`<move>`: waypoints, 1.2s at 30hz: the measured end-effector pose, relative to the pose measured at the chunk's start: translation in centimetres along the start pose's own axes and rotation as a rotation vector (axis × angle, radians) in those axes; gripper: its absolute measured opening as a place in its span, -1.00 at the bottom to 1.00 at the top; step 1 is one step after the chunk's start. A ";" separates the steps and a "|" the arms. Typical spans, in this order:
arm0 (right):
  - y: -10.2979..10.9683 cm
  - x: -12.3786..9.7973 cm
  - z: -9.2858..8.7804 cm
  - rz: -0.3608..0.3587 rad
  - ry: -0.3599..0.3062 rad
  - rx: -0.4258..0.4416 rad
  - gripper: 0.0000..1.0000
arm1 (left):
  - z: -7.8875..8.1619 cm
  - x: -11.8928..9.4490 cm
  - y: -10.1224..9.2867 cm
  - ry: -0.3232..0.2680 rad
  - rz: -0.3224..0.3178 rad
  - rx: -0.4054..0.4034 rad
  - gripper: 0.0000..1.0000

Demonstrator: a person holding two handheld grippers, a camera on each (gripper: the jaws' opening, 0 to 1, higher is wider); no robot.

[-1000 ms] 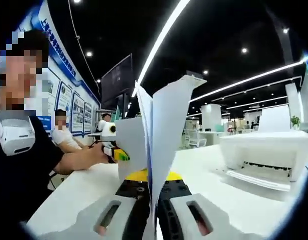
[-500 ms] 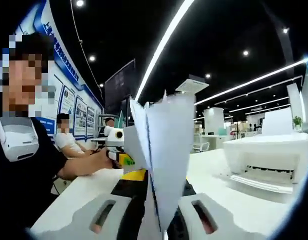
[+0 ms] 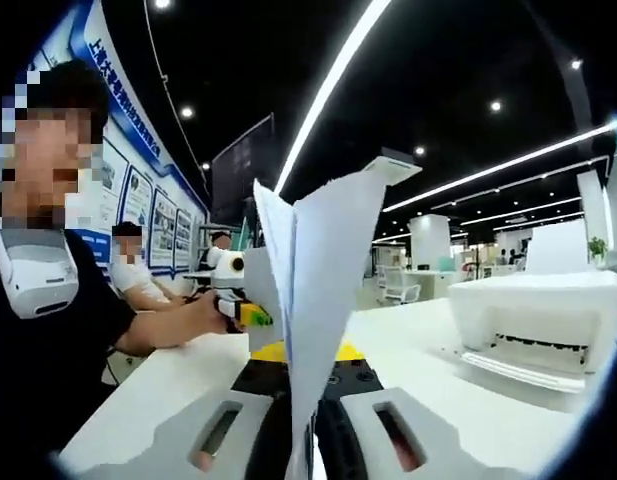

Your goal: Organize the stack of printing papers by aligning and flattening the scattered papers on the table

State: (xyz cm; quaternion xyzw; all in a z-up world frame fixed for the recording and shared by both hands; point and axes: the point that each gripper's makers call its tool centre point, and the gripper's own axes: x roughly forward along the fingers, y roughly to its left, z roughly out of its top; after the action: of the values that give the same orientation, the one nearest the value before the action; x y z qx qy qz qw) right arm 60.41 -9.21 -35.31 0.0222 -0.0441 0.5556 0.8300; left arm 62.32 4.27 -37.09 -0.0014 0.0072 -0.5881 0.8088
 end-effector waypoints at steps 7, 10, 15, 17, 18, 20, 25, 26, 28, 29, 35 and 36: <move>0.0 0.0 -0.4 -0.001 0.014 0.018 -0.82 | -1.4 0.4 0.0 0.035 -0.018 -0.073 -0.69; -0.2 -0.1 -0.4 -0.007 0.014 0.021 -0.82 | -1.3 0.5 -0.1 0.032 -0.016 -0.066 -0.65; -0.4 -0.3 -0.4 -0.003 0.012 0.012 -1.00 | -1.3 0.6 -0.5 0.037 -0.026 -0.022 -0.86; -0.4 -0.3 -0.4 -0.007 0.012 0.013 -1.00 | -1.3 0.6 -0.4 0.040 -0.022 -0.012 -0.86; -0.4 -0.3 -0.4 -0.008 0.011 0.014 -1.00 | -1.3 0.6 -0.3 0.040 -0.019 -0.012 -0.87; -0.5 -0.3 -0.4 -0.011 0.007 0.022 -1.00 | -1.3 0.6 -0.2 0.038 -0.011 -0.022 -0.87; -1.1 -0.6 -0.6 -0.022 0.012 0.011 -1.00 | -1.3 0.7 0.1 0.027 0.009 -0.019 -0.87; -1.1 -0.7 -0.6 -0.023 0.012 0.011 -1.00 | -1.3 0.7 0.1 0.027 0.010 -0.017 -0.87; -1.5 -0.9 -0.6 -0.041 0.017 0.010 -1.00 | -1.2 0.6 0.1 0.028 0.012 -0.012 -0.87; -1.7 -1.0 -0.7 -0.050 0.019 0.009 -1.00 | -1.2 0.5 0.1 0.028 0.012 -0.009 -0.87; -2.2 -2.2 0.4 -0.106 0.068 -0.014 -0.93 | -1.2 0.5 0.4 0.020 0.032 0.006 -0.87; -2.3 -2.6 0.7 -0.122 0.072 -0.015 -0.90 | -1.2 0.4 0.5 0.019 0.038 0.006 -0.87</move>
State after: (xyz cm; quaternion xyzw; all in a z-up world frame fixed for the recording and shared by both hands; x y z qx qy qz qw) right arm 61.53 -12.57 -34.84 -0.0016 -0.0169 0.5039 0.8636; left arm 62.95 4.02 -38.32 0.0068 0.0132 -0.5728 0.8196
